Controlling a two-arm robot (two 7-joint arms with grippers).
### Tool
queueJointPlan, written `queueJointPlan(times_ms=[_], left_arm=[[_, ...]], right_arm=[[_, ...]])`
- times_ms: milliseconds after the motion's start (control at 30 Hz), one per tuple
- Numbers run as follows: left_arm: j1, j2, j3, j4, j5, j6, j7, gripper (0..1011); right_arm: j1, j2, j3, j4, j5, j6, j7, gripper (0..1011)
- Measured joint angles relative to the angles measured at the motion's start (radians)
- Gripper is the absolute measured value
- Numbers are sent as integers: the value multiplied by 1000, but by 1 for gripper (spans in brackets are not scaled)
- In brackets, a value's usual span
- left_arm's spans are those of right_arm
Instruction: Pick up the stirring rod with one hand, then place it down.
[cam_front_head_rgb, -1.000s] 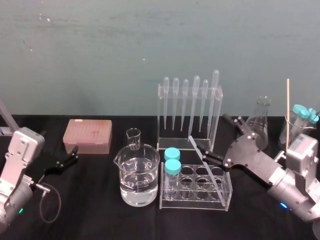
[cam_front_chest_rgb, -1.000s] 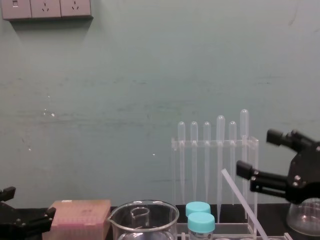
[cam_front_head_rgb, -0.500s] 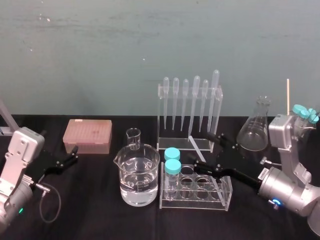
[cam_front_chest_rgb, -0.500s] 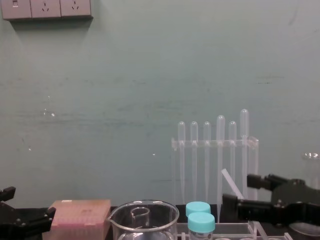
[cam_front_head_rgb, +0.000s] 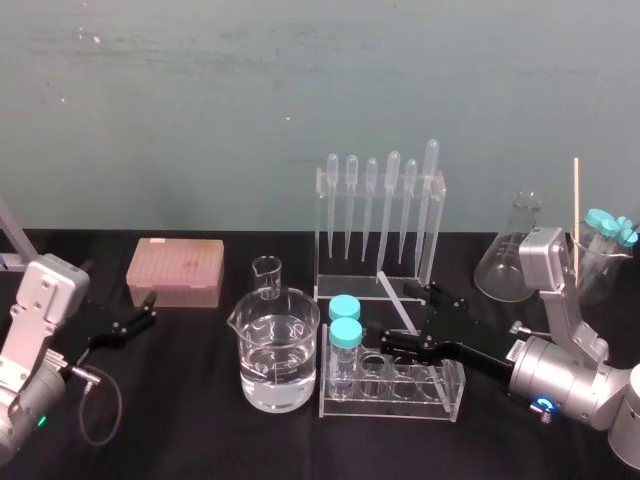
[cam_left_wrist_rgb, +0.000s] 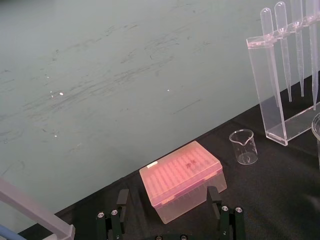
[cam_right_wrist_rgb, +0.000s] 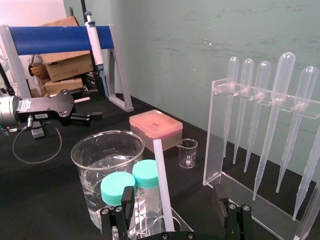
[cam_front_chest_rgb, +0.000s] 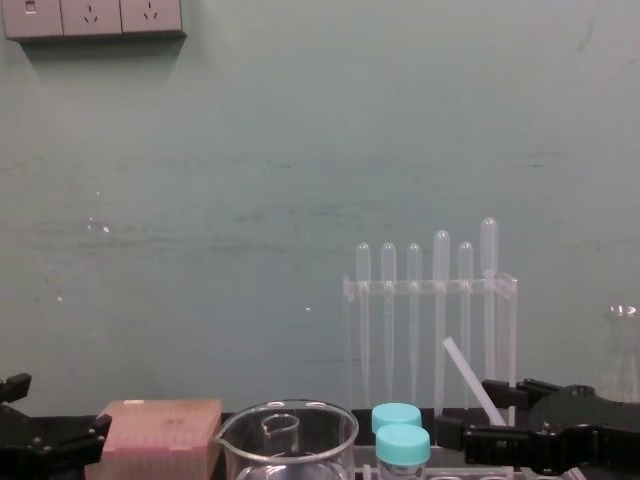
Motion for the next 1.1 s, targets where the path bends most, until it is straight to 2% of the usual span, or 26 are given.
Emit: queueJointPlan(times_ms=[300, 700, 767, 833, 933, 1100], left_arm=[[0, 0, 0, 0, 0, 0, 0, 1000], [0, 0, 0, 0, 0, 0, 0, 1000], [0, 0, 0, 0, 0, 0, 0, 1000], [0, 0, 0, 0, 0, 0, 0, 1000], [0, 0, 0, 0, 0, 0, 0, 1000], [0, 0, 0, 0, 0, 0, 0, 1000]], right_arm=[[0, 1, 1, -2, 2, -1, 0, 997], [-1, 2, 1, -3, 4, -1, 0, 691], [-1, 2, 1, -3, 4, -1, 0, 596], [-1, 2, 1, -3, 4, -1, 0, 570], [-2, 2, 1, -3, 5, -1, 0, 449], [-2, 2, 1, -3, 5, -1, 0, 303]])
